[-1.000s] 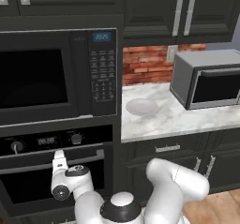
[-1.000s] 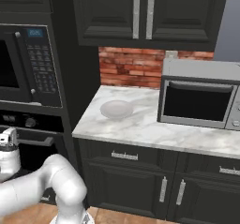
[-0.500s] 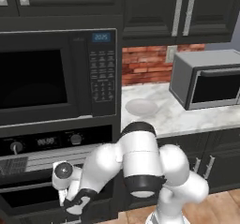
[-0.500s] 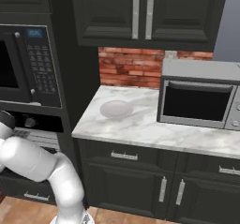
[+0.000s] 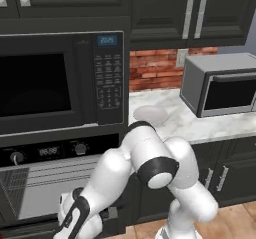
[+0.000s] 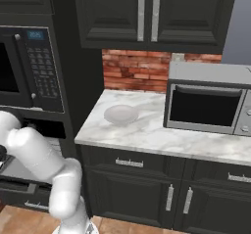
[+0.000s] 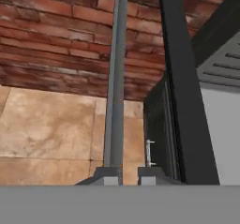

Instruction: Take the fish from the oven and place it on the plate on the counter.

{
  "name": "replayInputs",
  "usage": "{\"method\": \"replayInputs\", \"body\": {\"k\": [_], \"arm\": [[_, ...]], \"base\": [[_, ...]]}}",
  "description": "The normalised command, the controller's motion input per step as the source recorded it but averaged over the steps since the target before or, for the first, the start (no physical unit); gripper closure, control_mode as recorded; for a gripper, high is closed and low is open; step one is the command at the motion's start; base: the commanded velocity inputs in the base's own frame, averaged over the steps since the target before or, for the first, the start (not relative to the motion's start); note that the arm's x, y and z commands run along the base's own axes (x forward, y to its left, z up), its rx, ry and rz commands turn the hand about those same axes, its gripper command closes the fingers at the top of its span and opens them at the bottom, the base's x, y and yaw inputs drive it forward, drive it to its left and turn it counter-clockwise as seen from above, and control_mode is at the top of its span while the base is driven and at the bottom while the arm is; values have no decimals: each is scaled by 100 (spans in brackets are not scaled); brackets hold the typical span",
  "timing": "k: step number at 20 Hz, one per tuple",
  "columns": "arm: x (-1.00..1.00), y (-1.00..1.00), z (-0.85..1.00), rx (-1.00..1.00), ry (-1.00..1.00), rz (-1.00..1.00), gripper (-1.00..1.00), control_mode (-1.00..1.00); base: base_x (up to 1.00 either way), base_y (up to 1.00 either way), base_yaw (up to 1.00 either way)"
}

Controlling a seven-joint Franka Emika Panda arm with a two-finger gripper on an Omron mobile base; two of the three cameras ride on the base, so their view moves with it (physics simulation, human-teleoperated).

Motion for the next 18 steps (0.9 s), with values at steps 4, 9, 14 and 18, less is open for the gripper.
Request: {"method": "replayInputs", "body": {"k": [4, 9, 14, 18], "arm": [[-100, 14, -24, -9, 28, 9, 100, -100], [-100, 1, 40, -1, 19, 5, 100, -100], [-100, -22, 100, 10, 0, 0, 100, -100], [-52, -16, 98, 6, -6, -15, 100, -100]], "base": [[0, 0, 0], [0, 0, 0], [0, 0, 0], [0, 0, 0]]}}
